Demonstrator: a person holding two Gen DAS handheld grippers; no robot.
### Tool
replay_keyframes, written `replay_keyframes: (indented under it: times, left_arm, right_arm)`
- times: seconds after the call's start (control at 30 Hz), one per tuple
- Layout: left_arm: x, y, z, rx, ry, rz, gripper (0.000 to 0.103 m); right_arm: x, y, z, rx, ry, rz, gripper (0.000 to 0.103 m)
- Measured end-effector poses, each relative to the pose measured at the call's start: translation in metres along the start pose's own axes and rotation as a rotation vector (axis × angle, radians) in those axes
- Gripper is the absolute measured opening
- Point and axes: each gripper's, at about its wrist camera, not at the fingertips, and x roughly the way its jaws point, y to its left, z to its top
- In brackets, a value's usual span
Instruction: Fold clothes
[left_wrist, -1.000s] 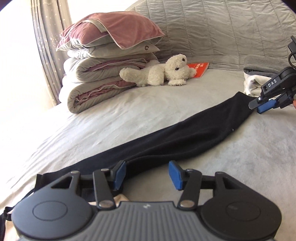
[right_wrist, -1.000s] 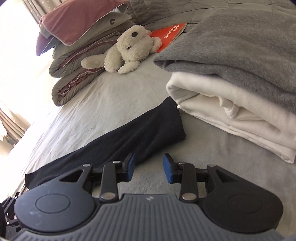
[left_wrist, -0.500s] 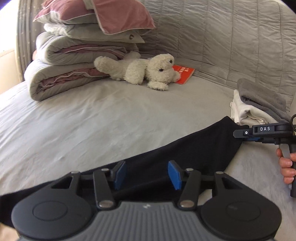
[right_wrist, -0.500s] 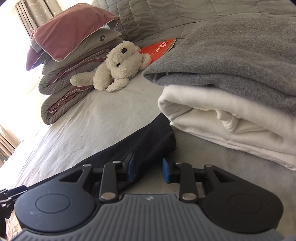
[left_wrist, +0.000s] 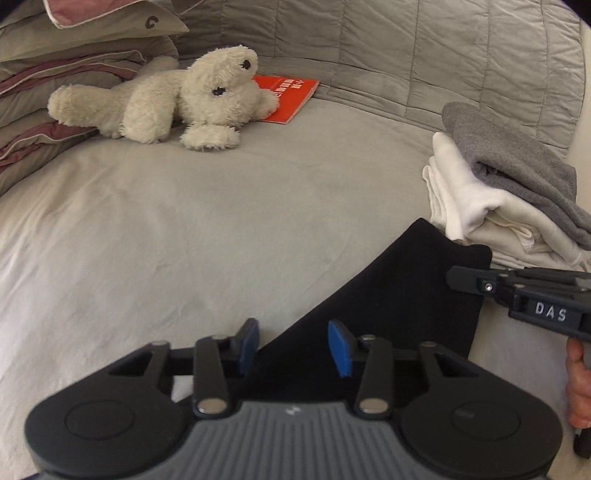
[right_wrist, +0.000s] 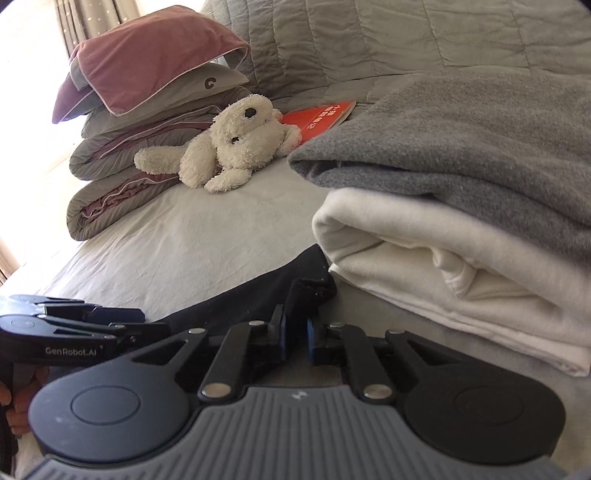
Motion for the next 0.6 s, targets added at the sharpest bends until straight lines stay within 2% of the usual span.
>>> replay_keyframes:
  times: [0.03, 0.07, 0.17, 0.27, 0.3, 0.37, 0.43, 0.5, 0.6]
  left_arm:
    - [0.001, -0.003, 0.001, 0.003, -0.002, -0.009, 0.007]
    - [0.002, -0.006, 0.002, 0.010, -0.011, -0.002, 0.003]
    - [-0.003, -0.013, 0.002, 0.015, -0.080, 0.032, 0.003]
    - [-0.009, -0.012, 0.003, -0.028, -0.170, 0.072, 0.003]
    - [-0.007, -0.011, 0.003, -0.042, -0.175, 0.082, 0.003]
    - [0.003, -0.008, 0.004, -0.056, -0.137, 0.096, 0.003]
    - [0.008, -0.009, 0.002, -0.051, -0.130, 0.109, 0.004]
    - [0.007, -0.009, 0.000, -0.063, -0.155, 0.119, 0.004]
    - [-0.004, -0.008, -0.003, -0.089, -0.250, 0.152, 0.004]
  right_arm:
    - [0.000, 0.003, 0.001, -0.033, -0.007, -0.009, 0.010]
    - [0.000, 0.006, 0.001, -0.067, -0.015, -0.019, 0.010]
    - [-0.005, 0.016, 0.005, -0.180, -0.083, -0.060, 0.009]
    - [-0.008, 0.021, 0.008, -0.272, -0.139, -0.085, 0.009]
    - [-0.005, 0.022, 0.008, -0.300, -0.142, -0.091, 0.009]
    - [0.004, 0.024, 0.007, -0.338, -0.121, -0.093, 0.009]
    - [0.013, 0.025, 0.005, -0.354, -0.075, -0.089, 0.009]
    - [0.018, 0.025, 0.004, -0.364, -0.048, -0.084, 0.009]
    - [0.017, 0.035, 0.007, -0.431, -0.101, -0.106, 0.009]
